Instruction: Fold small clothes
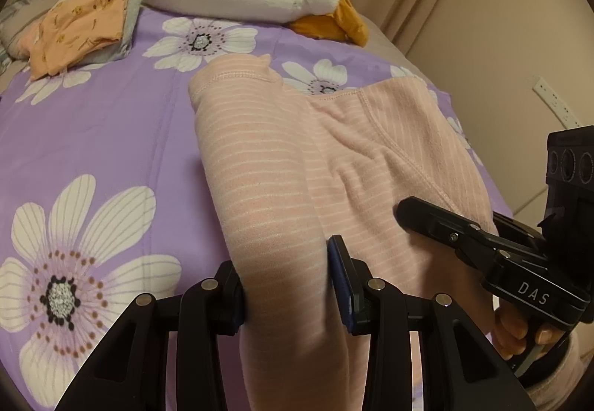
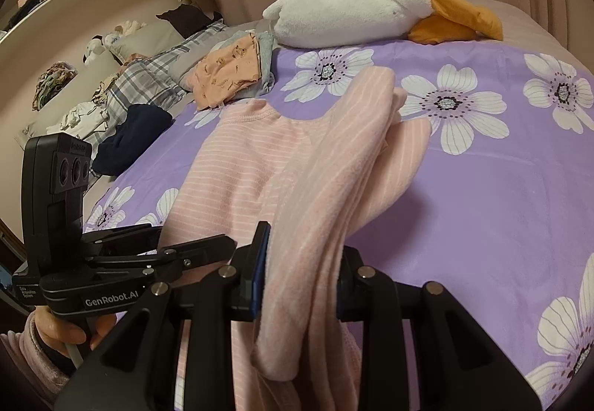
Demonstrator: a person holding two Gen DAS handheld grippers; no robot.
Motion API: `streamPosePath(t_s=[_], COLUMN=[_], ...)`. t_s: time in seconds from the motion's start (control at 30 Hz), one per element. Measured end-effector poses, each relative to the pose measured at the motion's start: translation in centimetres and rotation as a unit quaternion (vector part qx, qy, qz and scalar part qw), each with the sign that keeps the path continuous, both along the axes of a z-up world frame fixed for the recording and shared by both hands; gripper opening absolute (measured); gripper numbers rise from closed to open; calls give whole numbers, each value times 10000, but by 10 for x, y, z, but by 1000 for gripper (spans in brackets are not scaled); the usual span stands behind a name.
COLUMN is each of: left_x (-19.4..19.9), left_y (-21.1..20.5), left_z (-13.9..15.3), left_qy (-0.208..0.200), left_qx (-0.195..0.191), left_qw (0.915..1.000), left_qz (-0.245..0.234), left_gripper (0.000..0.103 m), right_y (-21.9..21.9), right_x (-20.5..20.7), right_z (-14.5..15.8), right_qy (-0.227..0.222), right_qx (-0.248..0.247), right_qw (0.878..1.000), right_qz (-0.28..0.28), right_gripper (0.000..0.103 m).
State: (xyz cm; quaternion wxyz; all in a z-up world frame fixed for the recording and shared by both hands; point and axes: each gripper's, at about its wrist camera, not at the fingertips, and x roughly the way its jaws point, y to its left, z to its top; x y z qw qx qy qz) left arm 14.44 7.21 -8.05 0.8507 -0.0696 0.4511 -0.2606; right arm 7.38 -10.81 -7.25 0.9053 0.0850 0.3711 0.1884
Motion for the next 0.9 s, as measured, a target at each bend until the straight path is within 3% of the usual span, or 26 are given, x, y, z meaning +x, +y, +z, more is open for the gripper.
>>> streamPosePath(t_s=[0.9], left_x=[54], left_y=[-13], left_z=[-25], left_qy=[167], left_qx=[279], left_qw=[9995], left_qz=[-3], left_gripper=[37], right_y=[-6], right_x=[59], right_z=[-28], right_qy=[180], right_qx=[-24], right_qw=[9998], right_qz=[-67], right_gripper=[29])
